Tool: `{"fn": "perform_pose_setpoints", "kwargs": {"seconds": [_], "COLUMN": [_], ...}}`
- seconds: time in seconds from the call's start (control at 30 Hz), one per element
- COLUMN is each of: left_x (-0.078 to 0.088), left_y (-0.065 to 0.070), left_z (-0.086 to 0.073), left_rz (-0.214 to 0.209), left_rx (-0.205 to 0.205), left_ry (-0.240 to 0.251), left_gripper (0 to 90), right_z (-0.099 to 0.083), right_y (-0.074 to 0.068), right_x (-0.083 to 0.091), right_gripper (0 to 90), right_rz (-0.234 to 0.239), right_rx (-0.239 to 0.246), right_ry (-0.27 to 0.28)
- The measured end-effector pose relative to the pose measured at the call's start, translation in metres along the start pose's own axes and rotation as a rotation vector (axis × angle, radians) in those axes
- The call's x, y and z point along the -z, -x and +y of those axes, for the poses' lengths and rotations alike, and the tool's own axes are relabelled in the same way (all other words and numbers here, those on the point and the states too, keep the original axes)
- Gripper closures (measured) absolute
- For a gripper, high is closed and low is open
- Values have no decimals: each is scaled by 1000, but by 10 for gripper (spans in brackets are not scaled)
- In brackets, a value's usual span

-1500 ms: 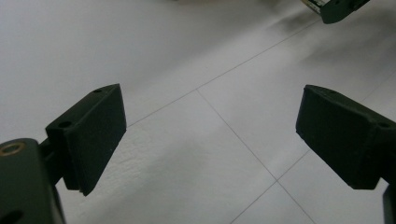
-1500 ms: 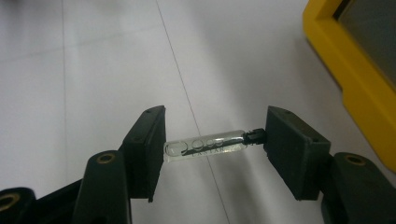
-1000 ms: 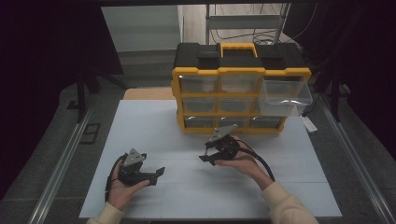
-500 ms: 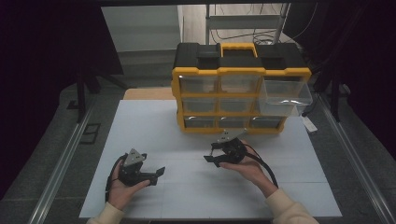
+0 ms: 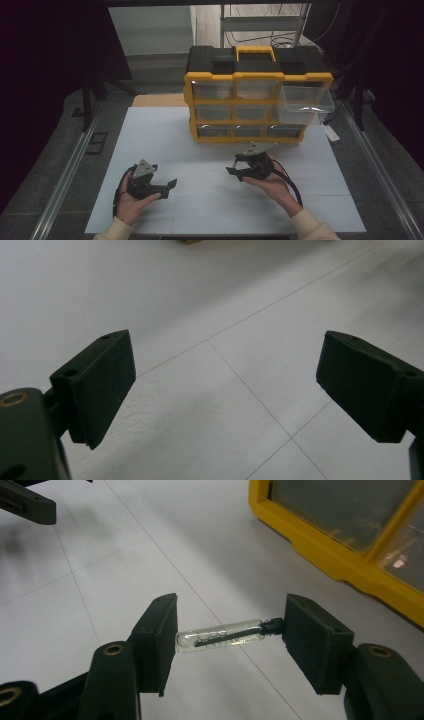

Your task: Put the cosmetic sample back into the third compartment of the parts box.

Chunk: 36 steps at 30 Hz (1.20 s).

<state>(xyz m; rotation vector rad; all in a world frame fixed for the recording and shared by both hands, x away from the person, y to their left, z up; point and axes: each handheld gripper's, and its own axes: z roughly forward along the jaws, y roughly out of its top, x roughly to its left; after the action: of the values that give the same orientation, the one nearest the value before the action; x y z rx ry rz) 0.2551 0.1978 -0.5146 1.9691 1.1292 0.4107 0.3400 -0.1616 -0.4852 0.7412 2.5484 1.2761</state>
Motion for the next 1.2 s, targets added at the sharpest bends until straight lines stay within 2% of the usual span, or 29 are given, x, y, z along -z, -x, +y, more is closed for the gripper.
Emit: {"fn": "perform_pose_setpoints", "kwargs": {"seconds": [0.93,1.1,1.2], "left_x": [1,1,2], "left_y": [0,0,0], "left_z": [0,0,0], "left_rz": [0,1,0], "left_rx": [-6,-7,-5], "left_ry": [7,8,10], "left_gripper": [99,99,99], "right_z": [-23,-26,-29], "right_y": [5,4,4], "right_x": [39,49,61], "right_gripper": [403,403,403], "right_rz": [-83,-97,-121], "right_rx": [-59,-68,-76], "right_ry": [63,71,94]}}
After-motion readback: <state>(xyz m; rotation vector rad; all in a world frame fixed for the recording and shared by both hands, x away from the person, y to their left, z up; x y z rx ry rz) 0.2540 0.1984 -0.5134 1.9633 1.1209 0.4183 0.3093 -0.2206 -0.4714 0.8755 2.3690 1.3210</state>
